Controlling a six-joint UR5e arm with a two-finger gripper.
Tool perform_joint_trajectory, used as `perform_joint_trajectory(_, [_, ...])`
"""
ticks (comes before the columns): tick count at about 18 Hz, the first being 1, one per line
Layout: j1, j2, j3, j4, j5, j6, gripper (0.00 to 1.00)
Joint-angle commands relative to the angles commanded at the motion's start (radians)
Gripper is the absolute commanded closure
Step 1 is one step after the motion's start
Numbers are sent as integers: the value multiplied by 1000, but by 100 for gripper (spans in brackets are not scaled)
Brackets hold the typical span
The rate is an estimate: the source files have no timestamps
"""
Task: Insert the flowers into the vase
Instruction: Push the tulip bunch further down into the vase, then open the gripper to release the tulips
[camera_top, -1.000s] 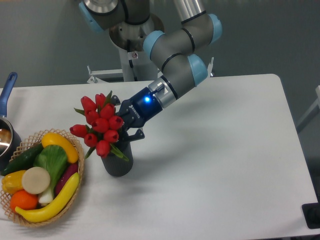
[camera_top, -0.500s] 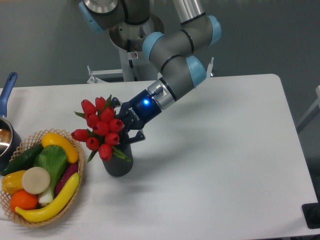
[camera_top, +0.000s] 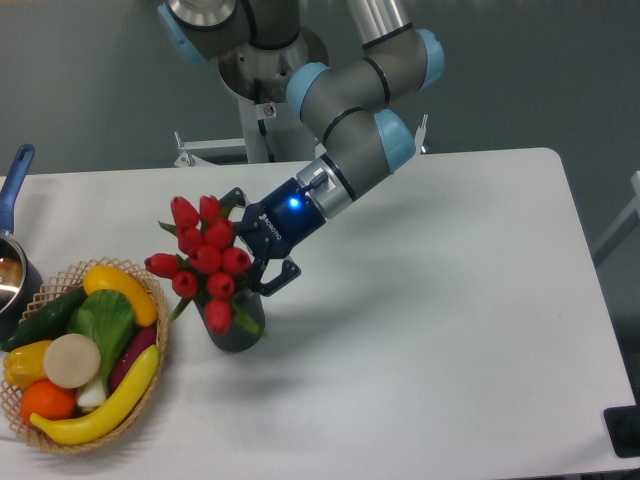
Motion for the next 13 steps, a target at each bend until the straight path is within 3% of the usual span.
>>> perform_joint_trajectory(3, [2, 8, 3, 2, 26, 3, 0])
perform_joint_trajectory(6, [2, 29, 21, 0, 197, 6, 0])
perform_joint_trajectory(13, [6, 69, 31, -2, 216, 5, 0])
